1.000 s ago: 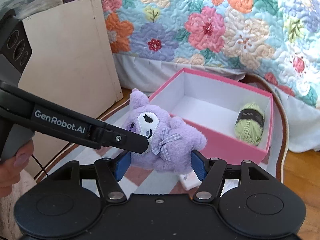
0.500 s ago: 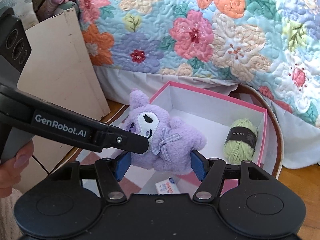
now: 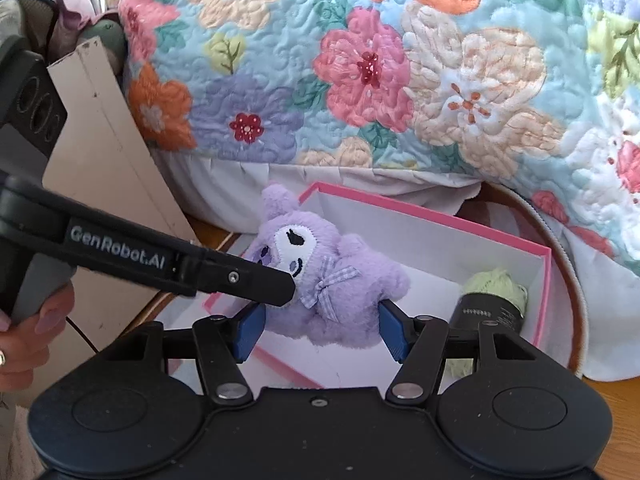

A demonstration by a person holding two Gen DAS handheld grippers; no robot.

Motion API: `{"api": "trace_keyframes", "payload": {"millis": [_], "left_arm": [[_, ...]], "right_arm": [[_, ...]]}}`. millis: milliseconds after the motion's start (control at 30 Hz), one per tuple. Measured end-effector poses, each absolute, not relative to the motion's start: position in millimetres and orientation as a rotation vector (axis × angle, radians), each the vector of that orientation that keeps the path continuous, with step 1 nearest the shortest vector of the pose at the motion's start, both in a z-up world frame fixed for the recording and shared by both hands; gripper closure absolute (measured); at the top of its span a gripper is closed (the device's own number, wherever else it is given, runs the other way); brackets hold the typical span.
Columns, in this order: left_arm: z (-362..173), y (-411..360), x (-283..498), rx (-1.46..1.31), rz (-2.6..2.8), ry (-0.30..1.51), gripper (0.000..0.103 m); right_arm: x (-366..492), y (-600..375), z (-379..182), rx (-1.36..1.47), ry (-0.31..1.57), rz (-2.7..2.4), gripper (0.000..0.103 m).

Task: Organize objects
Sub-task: 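Lower the plush toy into the pink box beside the yarn skein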

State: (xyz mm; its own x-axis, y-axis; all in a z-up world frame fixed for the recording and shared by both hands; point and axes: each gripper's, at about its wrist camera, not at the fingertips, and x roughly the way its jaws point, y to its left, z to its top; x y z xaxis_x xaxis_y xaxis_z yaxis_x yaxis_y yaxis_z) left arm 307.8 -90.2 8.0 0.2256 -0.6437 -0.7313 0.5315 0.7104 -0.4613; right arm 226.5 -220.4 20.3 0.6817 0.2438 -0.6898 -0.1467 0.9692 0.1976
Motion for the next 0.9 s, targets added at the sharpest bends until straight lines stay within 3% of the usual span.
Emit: {"api": "trace_keyframes", "payload": {"millis": [333, 500, 900], "left_arm": [[-35, -103, 326, -0.125, -0.819, 1.084, 0.068], [-53, -111, 335, -0.129, -0.827, 1.077, 0.068], [-89, -128, 347, -0.136, -0.838, 1.066, 0.068]], "right_arm": [[250, -228, -15, 0.157, 0.865, 0.180, 0.047], [260, -238, -30, 0.149, 0.892, 0.133, 0.063], [284, -249, -61, 0.094, 0.956, 0.075, 0.068]]}}
